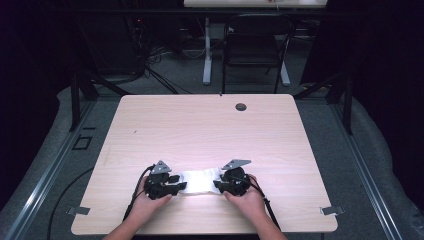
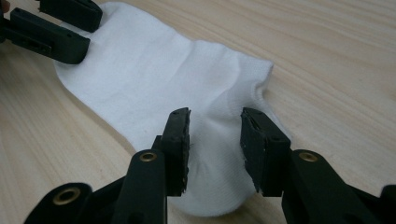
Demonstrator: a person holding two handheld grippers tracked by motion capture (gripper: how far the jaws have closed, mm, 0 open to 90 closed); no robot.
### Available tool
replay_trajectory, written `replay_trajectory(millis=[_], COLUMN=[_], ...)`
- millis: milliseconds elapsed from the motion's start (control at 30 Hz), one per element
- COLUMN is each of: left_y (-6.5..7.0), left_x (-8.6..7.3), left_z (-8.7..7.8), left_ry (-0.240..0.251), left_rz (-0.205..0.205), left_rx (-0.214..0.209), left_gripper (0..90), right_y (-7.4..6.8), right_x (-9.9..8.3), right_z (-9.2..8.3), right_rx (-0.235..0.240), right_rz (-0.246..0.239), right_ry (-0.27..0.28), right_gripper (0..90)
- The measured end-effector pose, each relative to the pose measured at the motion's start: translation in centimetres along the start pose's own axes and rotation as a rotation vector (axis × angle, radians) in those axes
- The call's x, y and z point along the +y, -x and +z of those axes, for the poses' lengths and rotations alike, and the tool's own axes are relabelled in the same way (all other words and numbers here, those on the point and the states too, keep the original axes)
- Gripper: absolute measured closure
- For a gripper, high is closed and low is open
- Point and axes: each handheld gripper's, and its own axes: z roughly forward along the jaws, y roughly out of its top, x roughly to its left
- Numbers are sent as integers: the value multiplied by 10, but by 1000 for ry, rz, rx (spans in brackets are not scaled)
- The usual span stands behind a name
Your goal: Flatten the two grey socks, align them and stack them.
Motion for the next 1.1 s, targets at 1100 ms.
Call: replay_trajectory(millis=[1100], left_y=[1], left_x=[4], left_z=[-5], left_ry=[11], left_rz=[-18], left_rx=[1], left_gripper=[475], right_y=[-4], right_x=[0], right_z=[-1], right_rx=[-12], right_rz=[-3], right_ry=[34], right_gripper=[543])
